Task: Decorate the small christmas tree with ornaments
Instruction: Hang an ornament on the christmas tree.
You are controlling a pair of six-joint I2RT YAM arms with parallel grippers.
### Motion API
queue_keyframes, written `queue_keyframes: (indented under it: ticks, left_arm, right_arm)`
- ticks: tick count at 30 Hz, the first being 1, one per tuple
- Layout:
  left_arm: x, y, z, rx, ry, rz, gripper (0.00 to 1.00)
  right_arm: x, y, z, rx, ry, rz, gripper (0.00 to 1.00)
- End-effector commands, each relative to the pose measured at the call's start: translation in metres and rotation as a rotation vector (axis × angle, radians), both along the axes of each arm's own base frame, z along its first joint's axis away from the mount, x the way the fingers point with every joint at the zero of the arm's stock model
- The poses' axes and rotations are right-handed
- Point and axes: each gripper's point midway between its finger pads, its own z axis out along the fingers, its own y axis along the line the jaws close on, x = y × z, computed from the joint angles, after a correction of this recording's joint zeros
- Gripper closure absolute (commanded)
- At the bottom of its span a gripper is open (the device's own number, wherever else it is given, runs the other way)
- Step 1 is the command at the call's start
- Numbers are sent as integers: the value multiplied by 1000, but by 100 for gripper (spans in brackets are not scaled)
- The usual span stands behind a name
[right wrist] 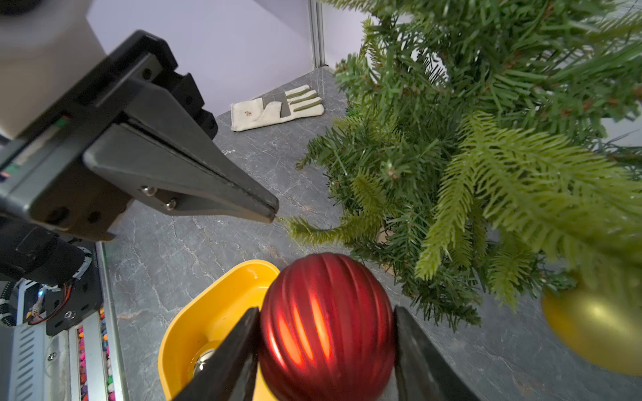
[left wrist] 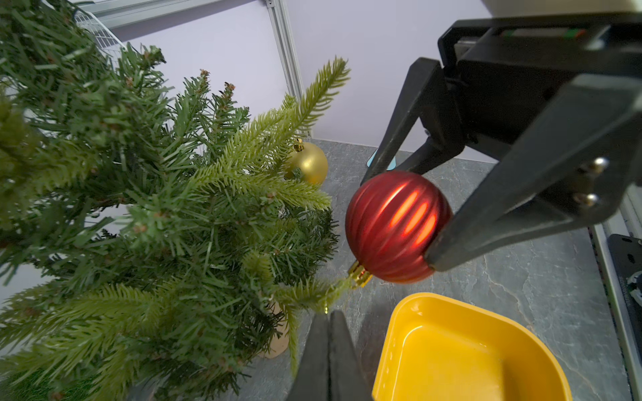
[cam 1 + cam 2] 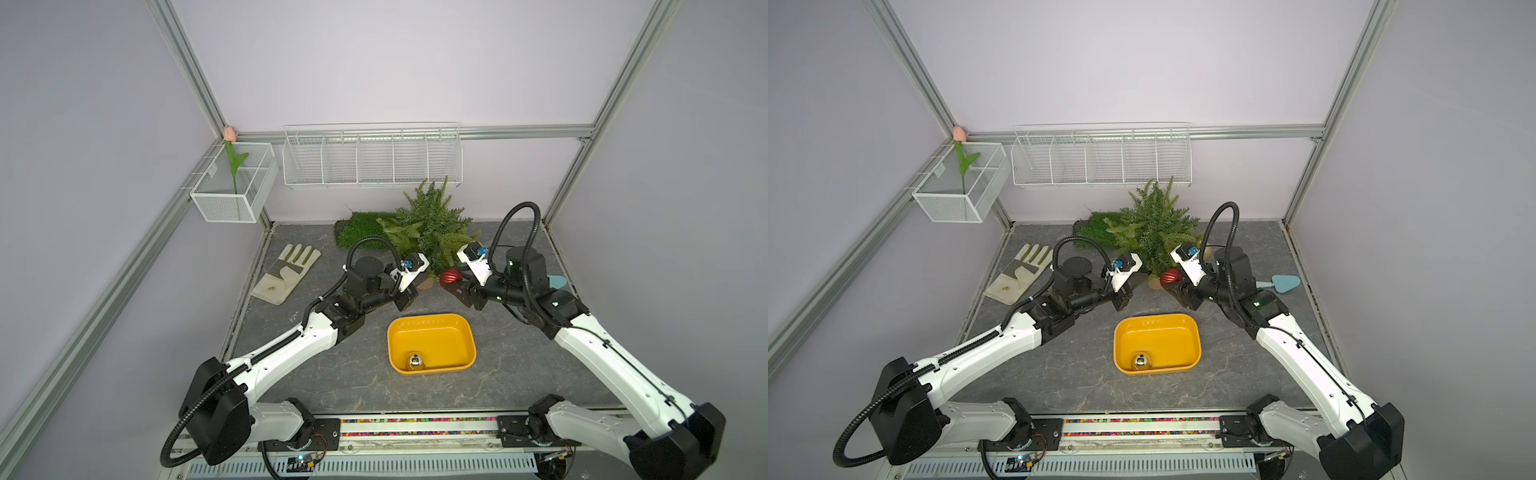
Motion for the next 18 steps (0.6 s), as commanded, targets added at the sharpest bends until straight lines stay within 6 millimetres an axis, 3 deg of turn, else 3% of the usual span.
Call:
queue_keyframes:
  ticks: [1,9,15,18]
  left_arm:
    - [8,0,8,-13,-22,23,100]
    - [11,4,19,-30,-40,58,99]
    - [11,13,27,-47,-53,95,64]
    - [11,18,33,-61,-57,120,55]
  right_arm:
    - [2,0,-10,-27,18,-5,90]
    - [-1,8,-17,-15,42,37,89]
    - [-7,13,-13,25,35,79,80]
    - [-10,14,-12,33,39,91,72]
